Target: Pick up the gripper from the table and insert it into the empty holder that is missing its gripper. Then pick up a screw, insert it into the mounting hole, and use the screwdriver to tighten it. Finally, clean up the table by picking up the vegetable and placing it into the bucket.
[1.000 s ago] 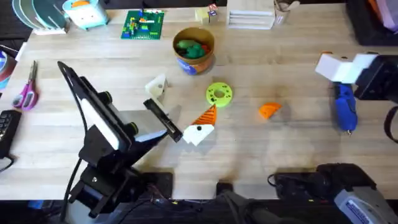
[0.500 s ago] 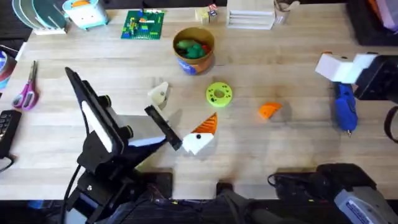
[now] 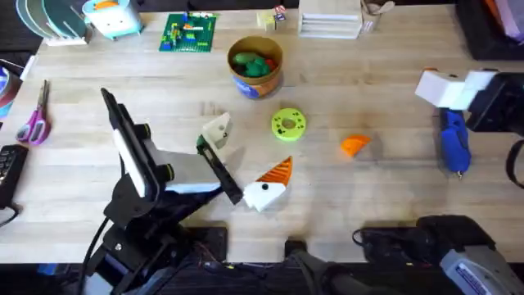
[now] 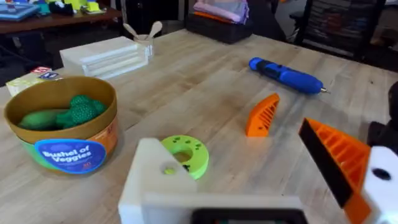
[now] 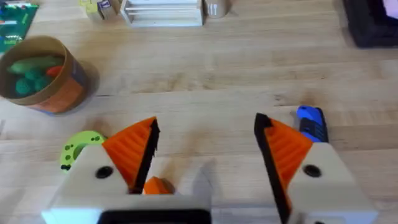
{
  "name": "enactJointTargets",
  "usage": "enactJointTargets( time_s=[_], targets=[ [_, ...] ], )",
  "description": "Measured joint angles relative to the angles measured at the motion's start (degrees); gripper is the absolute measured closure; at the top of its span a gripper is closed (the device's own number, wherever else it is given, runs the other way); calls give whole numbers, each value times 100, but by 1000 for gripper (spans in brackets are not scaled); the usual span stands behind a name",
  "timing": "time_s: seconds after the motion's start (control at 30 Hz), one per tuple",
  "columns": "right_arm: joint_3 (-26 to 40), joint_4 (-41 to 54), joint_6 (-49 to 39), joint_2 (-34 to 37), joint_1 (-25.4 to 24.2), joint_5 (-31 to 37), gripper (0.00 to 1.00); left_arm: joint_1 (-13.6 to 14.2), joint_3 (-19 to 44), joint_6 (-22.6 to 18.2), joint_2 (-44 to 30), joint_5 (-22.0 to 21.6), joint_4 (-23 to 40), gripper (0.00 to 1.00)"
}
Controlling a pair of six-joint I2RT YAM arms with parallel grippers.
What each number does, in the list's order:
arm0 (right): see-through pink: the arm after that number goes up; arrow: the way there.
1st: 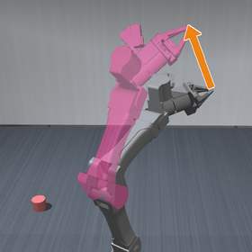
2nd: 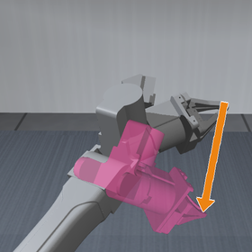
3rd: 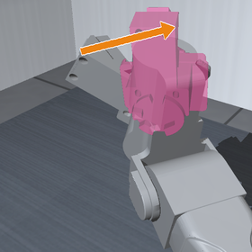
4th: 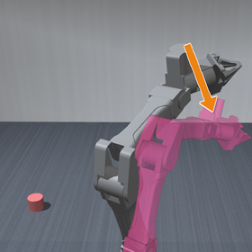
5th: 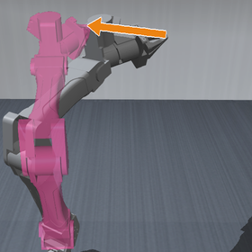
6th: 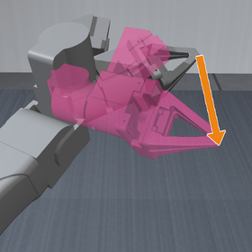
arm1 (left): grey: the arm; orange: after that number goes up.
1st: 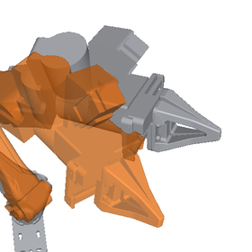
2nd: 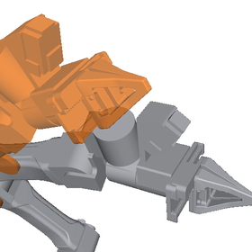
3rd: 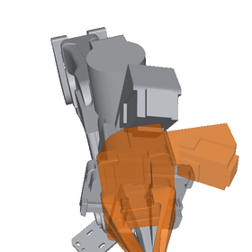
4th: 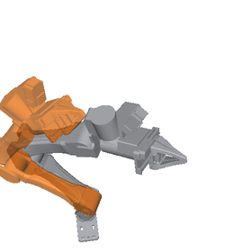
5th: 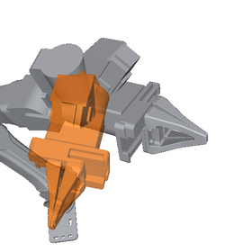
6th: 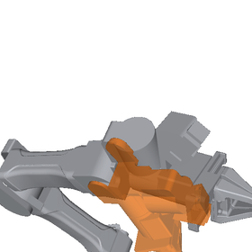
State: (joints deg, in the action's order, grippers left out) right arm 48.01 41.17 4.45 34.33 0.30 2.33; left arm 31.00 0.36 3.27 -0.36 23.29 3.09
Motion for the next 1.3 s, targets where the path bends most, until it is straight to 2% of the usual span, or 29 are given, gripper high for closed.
enactJointTargets(
  time_s=[0.97, 1.17, 1.3],
  targets=[
    [0, 36, 10, 0, 0, -14, 68, 0, 0, 22, 0, 4, -4, 8],
    [0, 548, 370, 17, 0, -573, 67, 0, 0, 22, 0, 7, -4, 8],
    [0, 1245, 37, 231, 163, -1283, 66, 0, 0, 22, 0, 7, -4, 8]
  ],
)
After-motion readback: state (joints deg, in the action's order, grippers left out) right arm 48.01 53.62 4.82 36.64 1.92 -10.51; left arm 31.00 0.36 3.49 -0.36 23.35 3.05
